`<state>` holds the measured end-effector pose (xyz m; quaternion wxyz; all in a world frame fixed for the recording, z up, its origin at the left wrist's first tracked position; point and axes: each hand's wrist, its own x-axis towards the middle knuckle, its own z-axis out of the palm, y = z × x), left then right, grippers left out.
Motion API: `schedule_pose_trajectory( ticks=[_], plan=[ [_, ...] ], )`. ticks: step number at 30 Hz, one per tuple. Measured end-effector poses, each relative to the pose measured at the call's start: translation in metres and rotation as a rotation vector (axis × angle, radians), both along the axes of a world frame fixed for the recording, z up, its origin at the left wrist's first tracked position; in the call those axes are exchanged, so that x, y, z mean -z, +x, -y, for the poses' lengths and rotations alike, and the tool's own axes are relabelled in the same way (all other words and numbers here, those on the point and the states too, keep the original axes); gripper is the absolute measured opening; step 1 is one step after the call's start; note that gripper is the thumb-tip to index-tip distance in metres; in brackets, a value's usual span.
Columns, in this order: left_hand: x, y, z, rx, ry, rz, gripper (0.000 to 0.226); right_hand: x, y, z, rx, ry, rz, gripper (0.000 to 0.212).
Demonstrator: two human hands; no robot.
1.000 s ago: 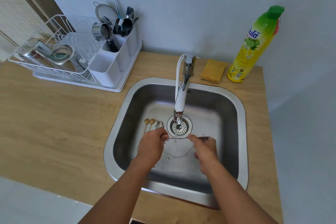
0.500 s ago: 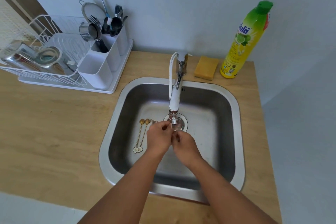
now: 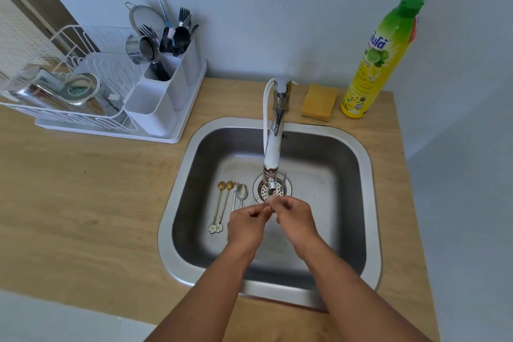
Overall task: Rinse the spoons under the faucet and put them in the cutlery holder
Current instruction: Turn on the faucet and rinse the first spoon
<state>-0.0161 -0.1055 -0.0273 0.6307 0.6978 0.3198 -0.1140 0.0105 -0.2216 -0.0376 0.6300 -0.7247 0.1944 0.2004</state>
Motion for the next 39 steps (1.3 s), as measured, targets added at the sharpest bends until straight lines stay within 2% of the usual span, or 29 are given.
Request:
schedule_pose_trajectory(
  ticks=[3,9,15,22,25,29,31,35,39],
  plan=[
    [-0.002,-0.003,-0.001,-0.042,-0.083,-0.055,0.007,-0.001,0.006,-0.003,0.012,-0.046,-0.009,0.019],
    [-0.007,-0.001,-0.016,0.104,0.082,-0.12,0.009,-0.007,0.014,0.007,0.174,0.022,-0.101,0.021],
    [-0.013,-0.003,-0.005,0.157,0.221,-0.037,0.018,0.0,-0.008,-0.004,0.109,0.142,-0.175,0.014],
    [-0.015,-0.019,-0.013,0.262,0.211,-0.102,0.015,-0.006,0.006,0.011,0.192,0.155,-0.194,0.013],
    [-0.018,-0.028,-0.023,0.307,0.3,-0.105,0.017,-0.005,0.003,0.01,0.203,0.188,-0.212,0.014],
    [-0.027,-0.031,-0.023,0.34,0.546,-0.012,0.012,-0.002,-0.012,-0.006,0.171,0.179,-0.202,0.014],
    [-0.029,-0.032,-0.02,0.357,0.609,0.009,0.011,-0.002,-0.013,-0.013,0.15,0.164,-0.192,0.014],
    [-0.023,-0.037,-0.02,0.37,0.481,0.006,0.015,-0.004,-0.003,-0.01,0.138,0.145,-0.2,0.02],
    [-0.013,-0.039,-0.037,0.485,0.351,-0.125,0.016,0.002,0.009,0.011,0.202,0.076,-0.159,0.021]
  ],
)
